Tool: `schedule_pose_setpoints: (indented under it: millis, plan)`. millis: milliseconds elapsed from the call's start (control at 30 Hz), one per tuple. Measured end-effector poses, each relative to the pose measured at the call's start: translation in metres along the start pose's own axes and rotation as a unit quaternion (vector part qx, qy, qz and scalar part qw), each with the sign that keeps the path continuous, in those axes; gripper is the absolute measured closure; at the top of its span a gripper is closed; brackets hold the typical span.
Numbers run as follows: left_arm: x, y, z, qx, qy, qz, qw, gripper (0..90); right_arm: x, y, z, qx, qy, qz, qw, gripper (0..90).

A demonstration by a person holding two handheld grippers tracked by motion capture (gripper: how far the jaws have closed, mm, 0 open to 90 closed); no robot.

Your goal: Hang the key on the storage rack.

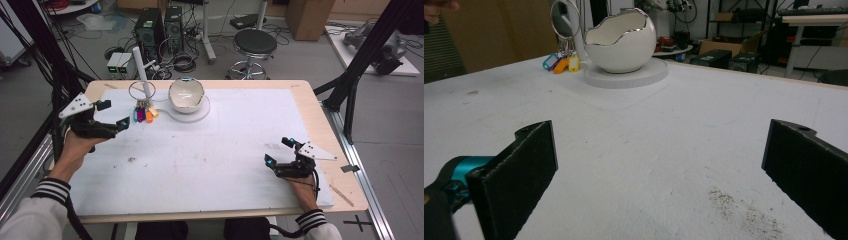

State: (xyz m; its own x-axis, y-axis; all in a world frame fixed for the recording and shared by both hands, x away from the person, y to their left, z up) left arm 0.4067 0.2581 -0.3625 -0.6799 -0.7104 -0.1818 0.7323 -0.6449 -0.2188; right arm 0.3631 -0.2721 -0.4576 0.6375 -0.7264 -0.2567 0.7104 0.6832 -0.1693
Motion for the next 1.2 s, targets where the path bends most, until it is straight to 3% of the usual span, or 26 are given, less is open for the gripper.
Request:
schedule_pose_setpoints:
  millis: [233, 433, 567, 700, 800, 1033, 1200]
  plan:
    - [0.037, -0.007, -0.014, 0.036, 0.013, -0.008, 0.9992, 1.7, 0.0, 0.0, 0.0, 0.002, -0.003, -0.002, 1.0, 0.9]
    - [0.061, -0.014, -0.038, 0.06, 0.015, 0.008, 0.9981, 1.7, -0.002, 0.0, -0.001, -0.002, -0.011, -0.003, 0.9999, 0.9]
    - [0.068, -0.02, -0.058, 0.075, -0.004, 0.018, 0.997, 1.7, -0.002, 0.0, -0.001, 0.001, -0.008, -0.006, 0.9999, 0.9]
    - [0.074, -0.023, -0.071, 0.082, -0.005, 0.027, 0.9963, 1.7, -0.002, 0.0, -0.001, 0.001, -0.01, -0.007, 0.9999, 0.9]
    - [0.075, -0.023, -0.074, 0.089, 0.0, 0.037, 0.9953, 1.7, -0.001, 0.0, -0.001, 0.002, -0.014, -0.008, 0.9999, 0.9]
    - [0.079, -0.021, -0.084, 0.088, -0.006, 0.038, 0.9954, 1.7, -0.002, 0.0, -0.001, 0.004, -0.016, -0.007, 0.9998, 0.9]
    - [0.08, -0.025, -0.083, 0.107, -0.003, 0.055, 0.9927, 1.7, -0.004, 0.0, -0.001, 0.003, -0.02, -0.007, 0.9998, 0.9]
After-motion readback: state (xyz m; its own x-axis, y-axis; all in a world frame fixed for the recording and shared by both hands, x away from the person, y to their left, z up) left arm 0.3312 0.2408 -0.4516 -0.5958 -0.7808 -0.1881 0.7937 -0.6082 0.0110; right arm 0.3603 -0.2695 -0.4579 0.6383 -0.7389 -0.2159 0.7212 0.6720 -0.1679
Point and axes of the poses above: each handheld gripper's, and its own axes: y roughly forward along the jaws, z roughly out of its top, x roughly to its right, the point moved 6 cm from there along y, roughly forward along the jaws, and after that the axes turned 11 degrees about y, right-handed, at the moved point
